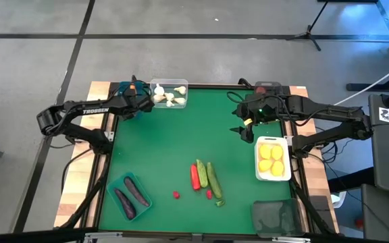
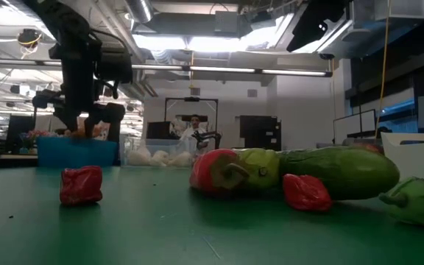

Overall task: Sort produce into baskets
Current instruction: Put the orange bell pepper into the blue bin, then put the red bell pepper into the blue bin

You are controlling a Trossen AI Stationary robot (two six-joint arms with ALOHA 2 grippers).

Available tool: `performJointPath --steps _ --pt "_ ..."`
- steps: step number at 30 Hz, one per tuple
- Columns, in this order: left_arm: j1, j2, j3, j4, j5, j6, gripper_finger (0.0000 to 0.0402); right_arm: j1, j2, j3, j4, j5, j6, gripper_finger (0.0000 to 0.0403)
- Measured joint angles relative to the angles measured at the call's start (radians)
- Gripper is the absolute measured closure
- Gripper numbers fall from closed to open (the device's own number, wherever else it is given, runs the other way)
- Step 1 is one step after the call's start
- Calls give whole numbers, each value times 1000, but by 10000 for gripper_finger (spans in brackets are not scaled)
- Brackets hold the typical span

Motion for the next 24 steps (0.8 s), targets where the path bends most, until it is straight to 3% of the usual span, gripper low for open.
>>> performJointPath --steps 14,24 --pt "-1 0 -3 2 32 177 270 0 0 0 0 0 0 68" --pt "-1 0 -3 1 34 185 164 0 0 0 1 0 0 68"
